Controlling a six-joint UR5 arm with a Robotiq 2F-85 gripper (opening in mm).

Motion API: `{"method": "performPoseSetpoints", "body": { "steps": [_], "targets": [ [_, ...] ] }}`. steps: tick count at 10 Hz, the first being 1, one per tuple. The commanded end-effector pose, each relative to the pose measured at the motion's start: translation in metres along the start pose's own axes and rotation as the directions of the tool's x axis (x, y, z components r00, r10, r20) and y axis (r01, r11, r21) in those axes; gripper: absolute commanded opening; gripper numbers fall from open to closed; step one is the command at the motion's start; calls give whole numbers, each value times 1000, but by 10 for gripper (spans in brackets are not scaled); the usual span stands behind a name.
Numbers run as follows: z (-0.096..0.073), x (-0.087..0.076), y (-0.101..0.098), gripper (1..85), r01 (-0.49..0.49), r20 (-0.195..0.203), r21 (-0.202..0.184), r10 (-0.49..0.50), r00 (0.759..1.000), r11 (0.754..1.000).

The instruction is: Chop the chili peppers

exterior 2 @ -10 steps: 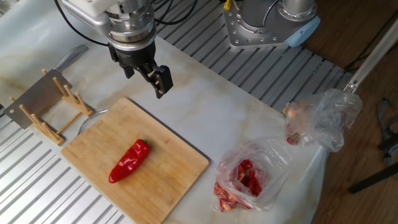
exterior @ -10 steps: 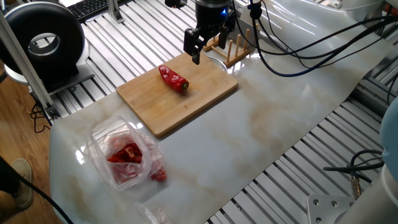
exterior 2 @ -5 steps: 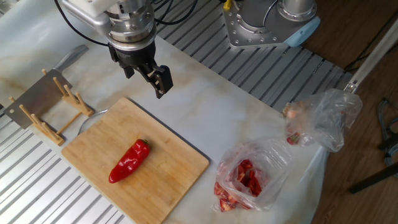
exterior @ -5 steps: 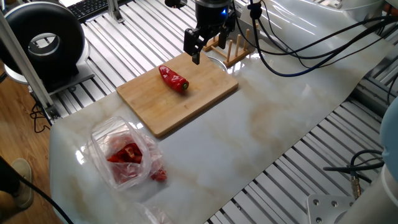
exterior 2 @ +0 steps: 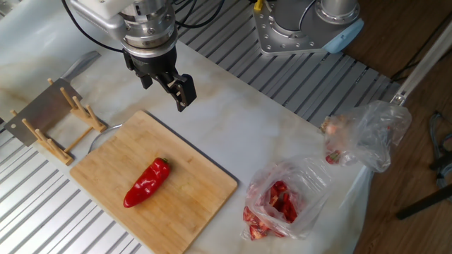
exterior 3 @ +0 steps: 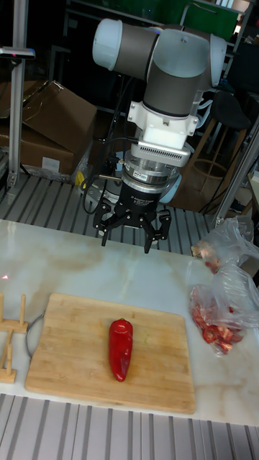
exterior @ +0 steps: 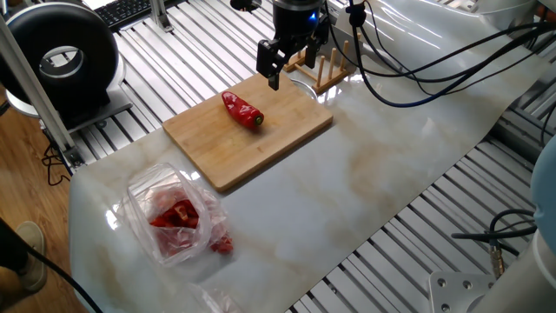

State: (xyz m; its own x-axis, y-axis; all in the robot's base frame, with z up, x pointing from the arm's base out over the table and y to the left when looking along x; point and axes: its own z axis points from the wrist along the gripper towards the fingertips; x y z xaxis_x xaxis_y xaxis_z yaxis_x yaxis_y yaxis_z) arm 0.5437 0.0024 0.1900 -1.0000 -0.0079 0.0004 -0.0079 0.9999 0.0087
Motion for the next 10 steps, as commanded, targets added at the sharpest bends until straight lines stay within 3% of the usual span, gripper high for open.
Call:
{"method": "performPoseSetpoints", "body": {
  "steps": [1, 10],
  "targets": [
    [-1, 9, 23, 13, -53, -37, -77, 51, 998, 996],
    [2, 5, 19, 13, -55, -25, -46, 54, 998, 997]
  ]
}}
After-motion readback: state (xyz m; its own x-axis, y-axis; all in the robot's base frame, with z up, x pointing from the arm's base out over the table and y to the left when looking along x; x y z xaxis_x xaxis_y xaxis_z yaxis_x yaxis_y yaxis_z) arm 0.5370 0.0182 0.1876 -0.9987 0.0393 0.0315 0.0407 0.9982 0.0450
